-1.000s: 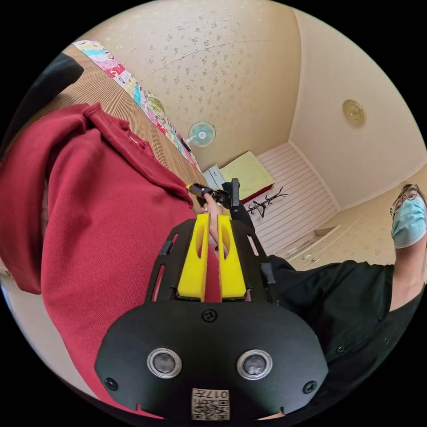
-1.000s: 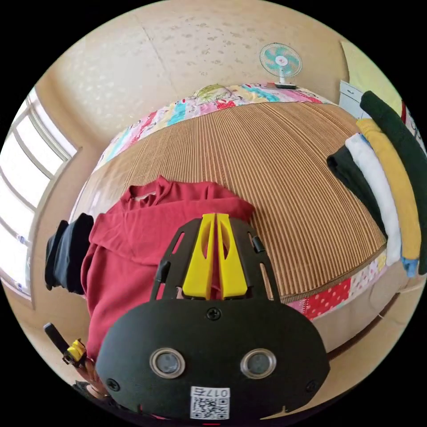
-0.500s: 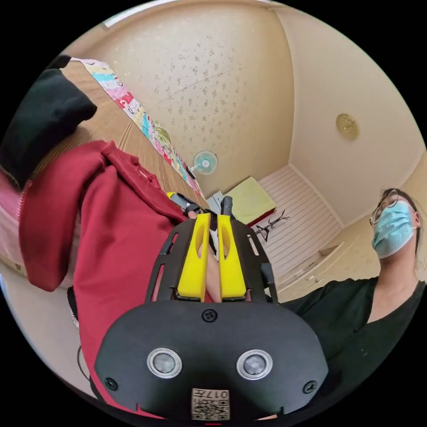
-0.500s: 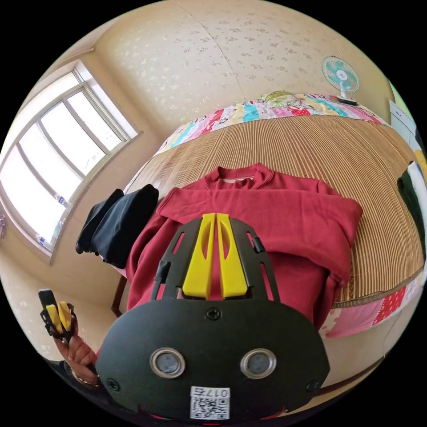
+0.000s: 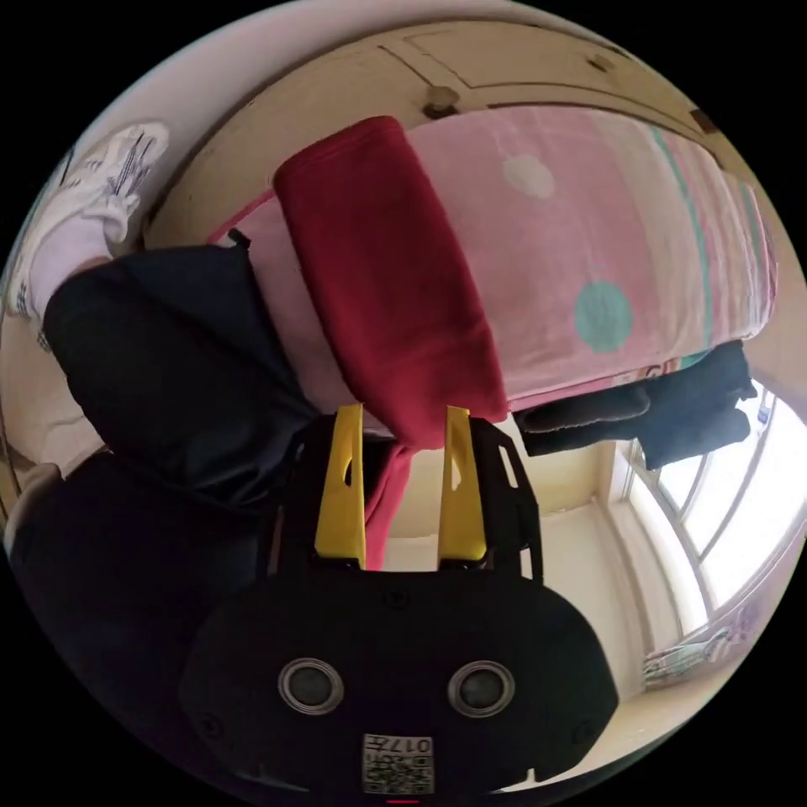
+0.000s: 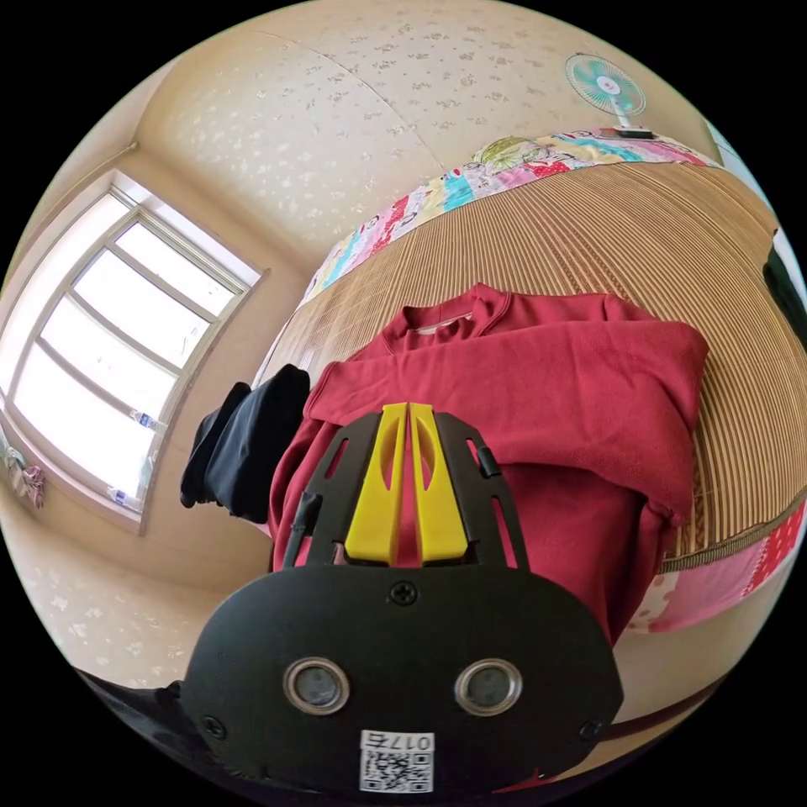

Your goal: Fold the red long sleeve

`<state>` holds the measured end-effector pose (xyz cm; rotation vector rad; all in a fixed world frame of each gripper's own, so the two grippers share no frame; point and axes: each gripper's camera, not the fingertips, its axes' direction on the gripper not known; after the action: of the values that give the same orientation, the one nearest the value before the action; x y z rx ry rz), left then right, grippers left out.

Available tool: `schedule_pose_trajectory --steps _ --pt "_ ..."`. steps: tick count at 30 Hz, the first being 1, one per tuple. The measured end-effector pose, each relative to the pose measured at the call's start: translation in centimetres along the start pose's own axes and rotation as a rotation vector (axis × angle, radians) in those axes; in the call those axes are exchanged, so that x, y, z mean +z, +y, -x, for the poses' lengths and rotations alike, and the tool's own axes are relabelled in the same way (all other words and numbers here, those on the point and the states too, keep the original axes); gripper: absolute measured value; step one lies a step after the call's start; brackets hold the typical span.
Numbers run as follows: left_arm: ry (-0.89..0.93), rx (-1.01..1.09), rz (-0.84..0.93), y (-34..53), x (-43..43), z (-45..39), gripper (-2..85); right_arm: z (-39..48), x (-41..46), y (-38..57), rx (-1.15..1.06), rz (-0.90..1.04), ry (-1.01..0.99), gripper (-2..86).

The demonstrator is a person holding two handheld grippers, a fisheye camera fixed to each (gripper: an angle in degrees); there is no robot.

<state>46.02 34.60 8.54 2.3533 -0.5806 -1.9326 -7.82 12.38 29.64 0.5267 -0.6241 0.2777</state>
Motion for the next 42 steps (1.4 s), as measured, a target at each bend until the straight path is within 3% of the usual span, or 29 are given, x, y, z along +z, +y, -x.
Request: schedule_pose_trajectory --steps 2,5,9,13,17,21,22,23,25,26,28,29,31,33,34,36,38,42 --pt "-0.016 0.017 -0.011 -0.5 1.2 -1.1 14.7 -0.6 -0.4 -0.2 -0.005 0.007 0.002 0.6" --pt "0.110 0.077 -0.043 -1.8 2.9 -2.4 14.7 -1.4 -1.1 -0.4 -0.003 0.004 0.002 0.5" --pt "0.062 0.123 -0.119 -0.6 3.5 -2.8 8.4 -2.5 -2.1 -0.8 0.004 0.001 -0.006 0.5" --pt "-0.042 0.397 -0.249 5.4 2.7 -7.8 3.7 -3.6 -3.3 -1.3 0.005 -0.005 -0.012 0.4" --pt "-0.081 0.750 -0.193 13.5 6.8 -14.8 3.0 -4.5 -4.4 -2.1 0.008 0.002 -0.012 0.5" --pt "-0.525 1.462 -0.195 30.3 20.9 -19.2 1.4 -5.3 -5.7 -2.7 0.017 -0.009 -0.015 0.5" --pt "-0.644 1.675 -0.176 34.9 26.6 -16.6 1.1 -5.6 -6.2 -2.9 0.018 -0.013 -0.017 0.5" --pt "-0.696 1.756 -0.156 36.7 29.4 -14.6 1.1 -5.8 -6.7 -3.1 0.017 -0.022 -0.021 0.6" --pt "-0.941 1.931 0.072 39.1 41.3 -4.7 1.1 -6.2 -7.9 -3.2 0.018 -0.050 -0.030 0.7" --pt "-1.033 1.931 0.171 38.5 44.5 -1.7 1.1 -6.6 -9.0 -3.1 0.022 -0.083 -0.044 0.8" --pt "-1.293 1.725 0.441 32.9 52.4 10.3 1.8 -7.5 -11.1 -2.8 0.032 -0.168 -0.083 1.0" --pt "-1.271 1.667 0.465 31.3 52.7 12.8 2.0 -8.3 -12.8 -2.2 0.047 -0.244 -0.116 1.2" --pt "-1.050 1.601 0.519 26.2 49.6 21.1 1.1 -10.0 -15.4 -1.2 0.100 -0.364 -0.154 1.7" --pt "-0.950 1.474 0.422 23.1 45.9 24.0 0.0 -12.3 -17.5 -0.1 0.208 -0.464 -0.179 2.3" --pt "-0.814 1.537 0.415 23.8 43.9 24.2 0.1 -14.0 -18.3 0.4 0.259 -0.505 -0.239 3.1" --pt "-0.718 1.634 0.372 24.6 41.6 24.8 -0.3 -16.5 -18.5 0.5 0.337 -0.511 -0.337 4.4" --pt "-0.731 1.587 0.331 23.3 40.6 26.6 -0.7 -18.5 -18.0 -0.3 0.423 -0.465 -0.392 6.9" --pt "-0.819 1.555 0.482 22.1 42.3 32.9 -1.0 -17.9 -18.3 -1.1 0.408 -0.453 -0.361 7.9"
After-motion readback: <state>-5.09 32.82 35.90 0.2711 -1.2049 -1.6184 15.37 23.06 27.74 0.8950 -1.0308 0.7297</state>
